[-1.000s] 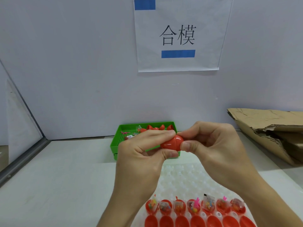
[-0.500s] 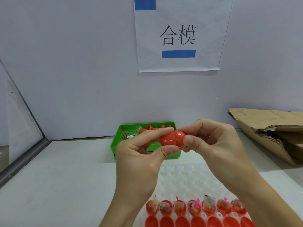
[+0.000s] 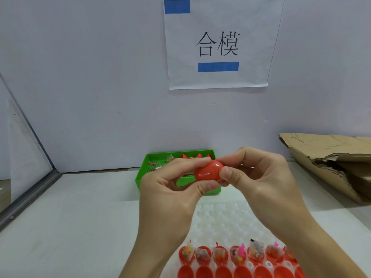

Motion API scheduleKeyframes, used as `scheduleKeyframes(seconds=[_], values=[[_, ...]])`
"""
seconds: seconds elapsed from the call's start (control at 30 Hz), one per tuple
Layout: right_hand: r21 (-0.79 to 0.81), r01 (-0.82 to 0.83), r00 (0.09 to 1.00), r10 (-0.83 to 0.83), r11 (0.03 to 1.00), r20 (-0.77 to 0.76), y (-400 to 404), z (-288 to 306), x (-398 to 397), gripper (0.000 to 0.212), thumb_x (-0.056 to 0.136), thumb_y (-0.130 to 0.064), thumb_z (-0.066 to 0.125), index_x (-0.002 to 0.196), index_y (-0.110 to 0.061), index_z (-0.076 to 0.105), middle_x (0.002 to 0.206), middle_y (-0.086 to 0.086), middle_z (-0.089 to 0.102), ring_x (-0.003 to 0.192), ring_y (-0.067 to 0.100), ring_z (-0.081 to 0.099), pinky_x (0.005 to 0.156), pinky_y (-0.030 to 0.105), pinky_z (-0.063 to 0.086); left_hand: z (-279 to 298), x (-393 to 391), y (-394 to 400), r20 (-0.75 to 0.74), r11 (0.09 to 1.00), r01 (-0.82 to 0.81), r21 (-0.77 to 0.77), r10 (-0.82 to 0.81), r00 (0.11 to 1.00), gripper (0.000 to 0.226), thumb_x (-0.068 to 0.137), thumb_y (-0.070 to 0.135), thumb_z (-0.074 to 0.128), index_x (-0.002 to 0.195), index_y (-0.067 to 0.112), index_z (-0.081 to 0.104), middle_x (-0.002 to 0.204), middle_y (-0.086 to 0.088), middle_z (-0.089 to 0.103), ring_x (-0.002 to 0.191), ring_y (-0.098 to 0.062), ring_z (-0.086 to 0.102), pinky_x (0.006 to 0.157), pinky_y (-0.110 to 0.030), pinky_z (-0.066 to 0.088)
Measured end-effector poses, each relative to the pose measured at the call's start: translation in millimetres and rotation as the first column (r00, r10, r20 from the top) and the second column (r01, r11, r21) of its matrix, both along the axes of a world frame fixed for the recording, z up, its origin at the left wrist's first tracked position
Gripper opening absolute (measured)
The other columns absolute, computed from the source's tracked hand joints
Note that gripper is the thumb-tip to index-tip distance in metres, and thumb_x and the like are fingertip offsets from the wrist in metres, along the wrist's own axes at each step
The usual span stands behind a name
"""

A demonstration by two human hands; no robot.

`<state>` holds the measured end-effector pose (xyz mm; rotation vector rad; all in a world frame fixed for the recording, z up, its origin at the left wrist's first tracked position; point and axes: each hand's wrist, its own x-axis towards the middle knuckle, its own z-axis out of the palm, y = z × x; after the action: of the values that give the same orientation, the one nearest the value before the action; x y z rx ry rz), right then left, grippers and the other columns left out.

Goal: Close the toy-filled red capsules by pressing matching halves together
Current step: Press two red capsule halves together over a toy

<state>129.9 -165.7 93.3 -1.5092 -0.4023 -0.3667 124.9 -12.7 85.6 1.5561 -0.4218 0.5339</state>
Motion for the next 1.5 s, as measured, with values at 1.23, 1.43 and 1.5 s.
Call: scheduleKeyframes(seconds=[1.23,1.43,1.5], values=[[-0.289,0.145,0.988,-0.123,0.946,0.093,1,-6,3,0.033,0.08,0.01,0.074,0.072,-0.022,0.073,0.072,-0.005,0.074,0.069,0.008,0.072,0.063,0.016,0.055,-14,5,-7,0.127,0.983,-0.109,0.15,0.09,0.988,0.053,0.071,-0.029,0.067,0.096,0.016,0.079,0.094,0.015,0.076,0.085,-0.001,0.071,0.068,-0.012,0.056],[-0.13,-0.037,0.996,0.025,0.991,-0.089,-12,-4,8,0.015,0.075,-0.025,0.076,0.09,-0.026,0.078,0.085,-0.001,0.078,0.077,0.013,0.075,0.072,0.02,0.057,-10,4,-6,0.039,0.998,0.065,-0.025,-0.064,0.997,0.032,0.069,0.008,0.08,0.098,0.019,0.079,0.099,0.001,0.075,0.095,-0.013,0.072,0.077,-0.016,0.057],[-0.089,-0.093,0.989,0.082,0.992,-0.123,-14,-4,8,0.025,0.072,-0.03,0.074,0.097,-0.029,0.077,0.091,0.002,0.079,0.085,0.019,0.076,0.077,0.023,0.059,-9,5,-5,0.052,0.997,0.076,-0.02,-0.075,0.996,0.033,0.07,0.009,0.079,0.101,0.02,0.078,0.101,0.001,0.074,0.1,-0.016,0.071,0.082,-0.017,0.056]])
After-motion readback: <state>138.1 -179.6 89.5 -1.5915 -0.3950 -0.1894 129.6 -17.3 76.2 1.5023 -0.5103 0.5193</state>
